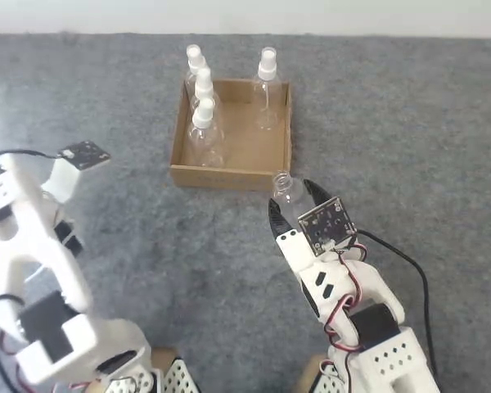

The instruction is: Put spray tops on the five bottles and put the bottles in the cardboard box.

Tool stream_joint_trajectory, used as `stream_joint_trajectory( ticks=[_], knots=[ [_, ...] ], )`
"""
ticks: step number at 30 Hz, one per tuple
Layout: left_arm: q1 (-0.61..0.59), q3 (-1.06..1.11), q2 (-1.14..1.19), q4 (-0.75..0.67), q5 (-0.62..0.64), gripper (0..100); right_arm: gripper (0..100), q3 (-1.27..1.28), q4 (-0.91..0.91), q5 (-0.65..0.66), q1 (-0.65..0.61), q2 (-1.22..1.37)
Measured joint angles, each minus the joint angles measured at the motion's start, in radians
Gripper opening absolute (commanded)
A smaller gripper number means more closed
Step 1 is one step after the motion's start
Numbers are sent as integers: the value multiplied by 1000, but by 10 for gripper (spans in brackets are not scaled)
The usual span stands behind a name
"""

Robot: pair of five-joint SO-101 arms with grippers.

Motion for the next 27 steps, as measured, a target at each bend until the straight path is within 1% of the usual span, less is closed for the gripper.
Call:
stream_joint_trajectory(
  ticks=[4,20,22,25,27],
  knots=[
    [0,0,-20,0,87,12,107,0,0,0,0,0],
    [0,0,-153,0,288,12,106,0,0,0,0,0],
    [0,0,-172,0,338,12,107,0,0,0,0,0],
    [0,2,-204,-46,425,12,107,0,0,0,0,0],
    [0,15,-230,-77,456,12,107,0,0,0,0,0]
  ],
)
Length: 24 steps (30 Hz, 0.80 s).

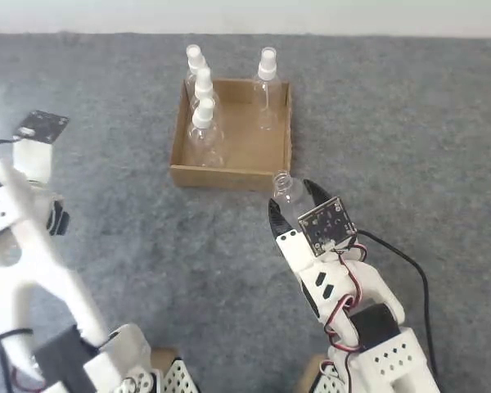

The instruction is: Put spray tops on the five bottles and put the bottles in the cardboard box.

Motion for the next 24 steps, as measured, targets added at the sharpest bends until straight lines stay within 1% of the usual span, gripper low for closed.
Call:
stream_joint_trajectory(
  ticks=[5,12,19,24],
  knots=[
    [18,64,-51,-40,31,12,108,0,0,0,0,0],
    [26,138,-121,-133,124,12,108,0,0,0,0,0],
    [48,201,-212,-167,137,12,108,0,0,0,0,0],
    [49,204,-284,-183,232,12,108,0,0,0,0,0]
  ],
)
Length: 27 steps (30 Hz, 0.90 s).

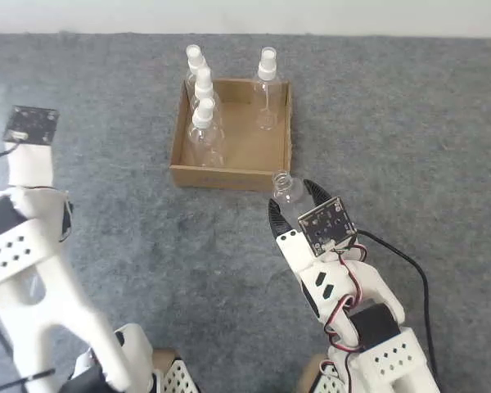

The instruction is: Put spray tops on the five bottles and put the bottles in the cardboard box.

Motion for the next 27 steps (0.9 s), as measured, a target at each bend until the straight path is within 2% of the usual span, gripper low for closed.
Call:
stream_joint_trajectory(
  ticks=[19,27],
  knots=[
    [78,3,-259,-58,370,12,105,0,0,0,0,0],
    [83,164,-413,-193,520,12,104,0,0,0,0,0]
  ],
)
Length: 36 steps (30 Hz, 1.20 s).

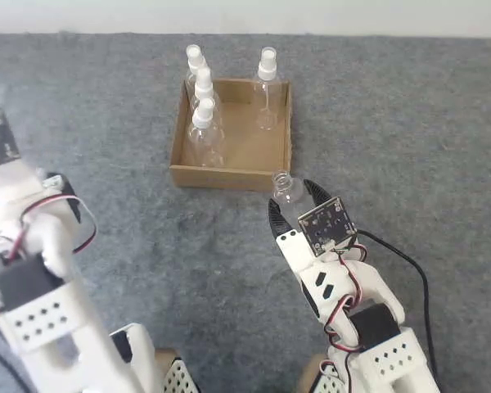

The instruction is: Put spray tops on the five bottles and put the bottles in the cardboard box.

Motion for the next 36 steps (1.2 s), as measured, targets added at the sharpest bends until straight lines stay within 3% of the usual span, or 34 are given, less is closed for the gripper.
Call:
stream_joint_trajectory(
  ticks=[8,18,24,36],
  knots=[
    [52,114,-192,-80,138,12,104,0,0,0,0,0],
    [249,124,-358,-84,273,12,104,0,0,0,0,0],
    [304,166,-463,-169,351,12,104,0,0,0,0,0],
    [408,339,-698,-347,374,12,104,0,0,0,0,0]
  ],
)
